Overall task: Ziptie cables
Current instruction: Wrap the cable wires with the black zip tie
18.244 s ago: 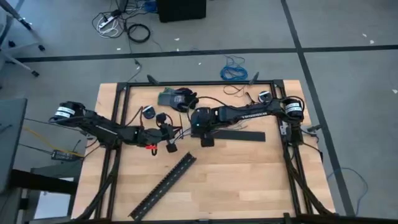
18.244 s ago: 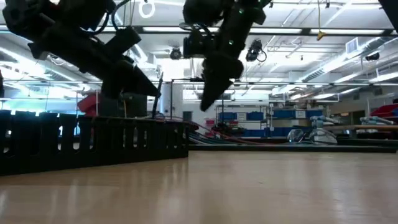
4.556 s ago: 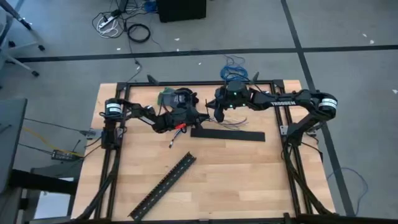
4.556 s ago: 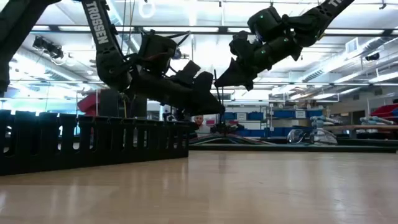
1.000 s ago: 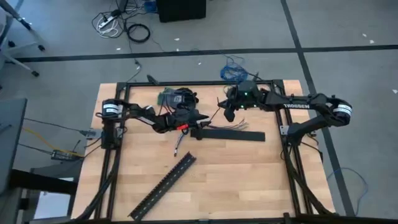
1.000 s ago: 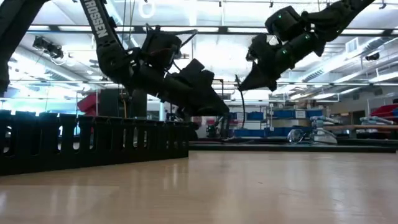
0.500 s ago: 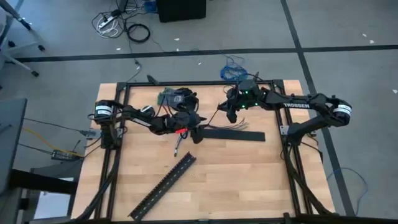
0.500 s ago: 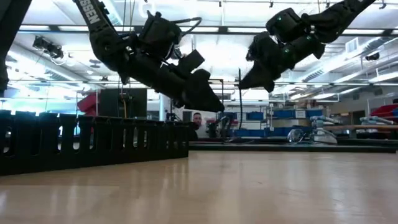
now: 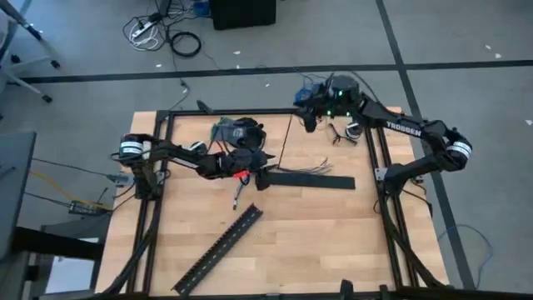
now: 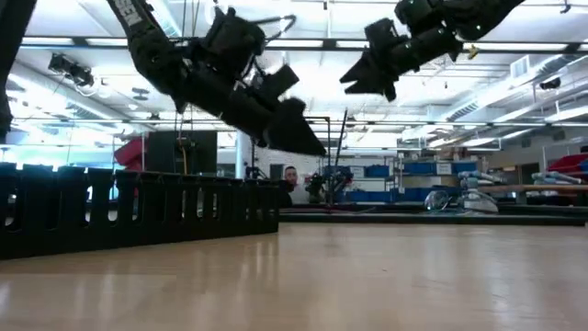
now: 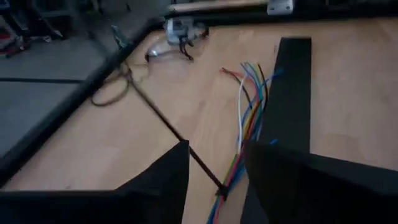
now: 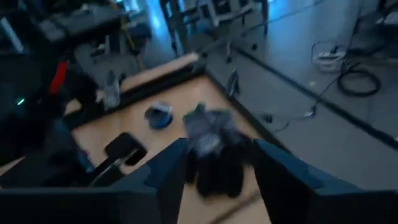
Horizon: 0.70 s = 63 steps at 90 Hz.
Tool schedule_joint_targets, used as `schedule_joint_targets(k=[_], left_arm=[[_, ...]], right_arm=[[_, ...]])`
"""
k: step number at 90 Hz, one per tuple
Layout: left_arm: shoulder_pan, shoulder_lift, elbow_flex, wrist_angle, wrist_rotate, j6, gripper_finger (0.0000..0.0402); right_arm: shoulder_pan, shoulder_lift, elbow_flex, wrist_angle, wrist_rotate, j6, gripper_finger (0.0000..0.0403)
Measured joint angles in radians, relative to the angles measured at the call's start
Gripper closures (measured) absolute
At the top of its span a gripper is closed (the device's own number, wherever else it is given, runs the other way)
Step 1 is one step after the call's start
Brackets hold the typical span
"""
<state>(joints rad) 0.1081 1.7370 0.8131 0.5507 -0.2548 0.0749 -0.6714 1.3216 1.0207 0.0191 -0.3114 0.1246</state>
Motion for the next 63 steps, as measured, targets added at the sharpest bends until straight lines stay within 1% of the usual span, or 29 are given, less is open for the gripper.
schedule_joint_targets(k=[6, 16, 25, 35, 42, 63], left_arm=[[0.0, -0.047, 0.0, -0.051, -0.018, 0.001, 0.0255], [0.0, -0.123, 0.0, -0.116, -0.057, 0.005, 0.0255], [0.0, -0.176, 0.0, -0.175, -0.07, 0.02, 0.0255], [0.0, -0.217, 0.0, -0.227, -0.071, 0.026, 0.0255], [0.0, -0.233, 0.0, -0.263, -0.071, 0.026, 0.0255], [0.0, -0.253, 0.0, -0.354, -0.078, 0.027, 0.0255]], right_arm=[[-0.03, 0.0, 0.036, -0.046, 0.034, 0.011, 0.021], [-0.1, 0.0, 0.077, -0.087, 0.118, 0.02, 0.0203], [-0.175, 0.0, 0.094, -0.142, 0.128, 0.087, 0.0203], [-0.229, 0.024, 0.094, -0.27, 0.143, 0.107, 0.021], [-0.241, 0.068, 0.093, -0.34, 0.15, 0.104, 0.0217], [-0.204, 0.258, 0.093, -0.375, 0.175, 0.105, 0.023]])
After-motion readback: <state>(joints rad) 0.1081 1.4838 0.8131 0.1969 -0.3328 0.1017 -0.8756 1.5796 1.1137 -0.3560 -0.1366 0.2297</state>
